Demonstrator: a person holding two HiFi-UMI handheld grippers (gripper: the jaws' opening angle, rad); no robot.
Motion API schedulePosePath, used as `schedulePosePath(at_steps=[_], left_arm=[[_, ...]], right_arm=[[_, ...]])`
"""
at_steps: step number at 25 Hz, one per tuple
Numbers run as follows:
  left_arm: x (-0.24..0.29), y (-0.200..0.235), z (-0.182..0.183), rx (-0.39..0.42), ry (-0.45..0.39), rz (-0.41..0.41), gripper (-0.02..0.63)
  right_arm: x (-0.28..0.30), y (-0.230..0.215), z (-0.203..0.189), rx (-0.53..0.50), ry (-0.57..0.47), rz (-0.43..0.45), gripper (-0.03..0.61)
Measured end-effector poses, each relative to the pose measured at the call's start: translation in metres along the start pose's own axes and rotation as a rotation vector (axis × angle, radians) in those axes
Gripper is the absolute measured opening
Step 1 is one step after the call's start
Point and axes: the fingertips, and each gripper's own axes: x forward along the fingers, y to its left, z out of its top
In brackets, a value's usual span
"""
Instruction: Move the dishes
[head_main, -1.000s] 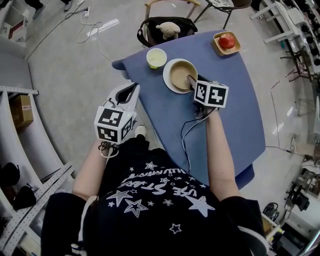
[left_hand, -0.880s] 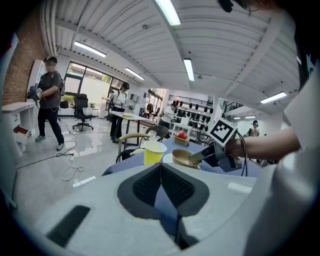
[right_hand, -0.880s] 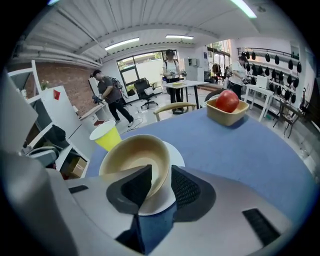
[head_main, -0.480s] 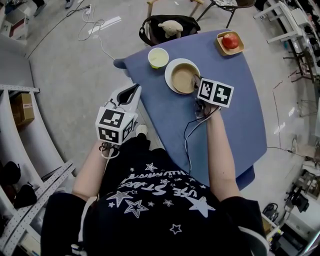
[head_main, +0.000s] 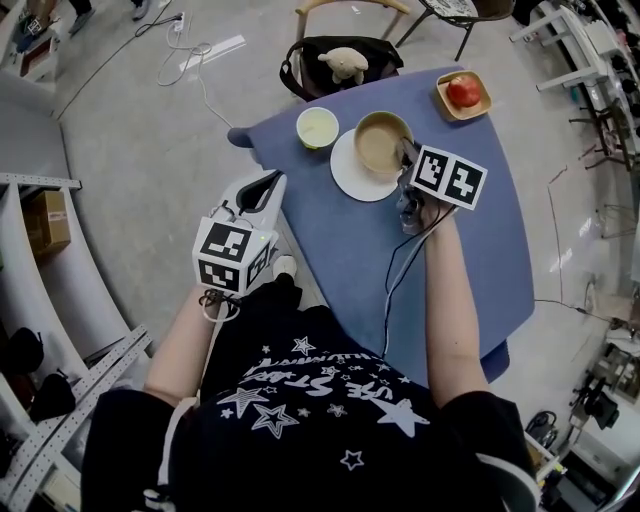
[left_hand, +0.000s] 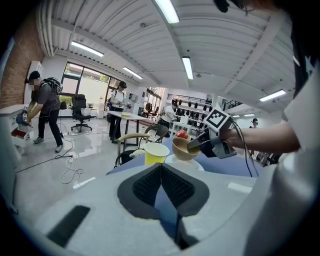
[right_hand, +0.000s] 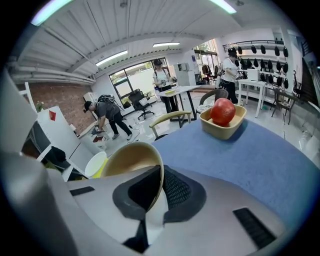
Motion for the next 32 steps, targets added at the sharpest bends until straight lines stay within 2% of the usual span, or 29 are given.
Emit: schedulePosePath(at_steps=[14, 25, 29, 32], left_arm=[[0.02, 0.021, 0.004, -0.005, 0.017, 0.034, 0.02], [0.023, 0.025, -0.01, -0.015, 0.059, 0.048, 0.02], [0.023, 0.024, -0.012, -0.016, 0.061, 0.048, 0.02], [0.023, 0.022, -0.008, -0.012, 0.052, 0.05, 0.02]], right_arm=[[0.057, -0.016, 0.048, 0.033, -0.024, 0.003, 0.018], [0.083, -0.02, 0.049, 0.056, 0.025, 0.025, 0.02], [0.083, -0.018, 0.048, 0.041, 0.046, 0.032, 0.034], [0.083, -0.018, 0.049, 0.027, 0.048, 0.034, 0.083]])
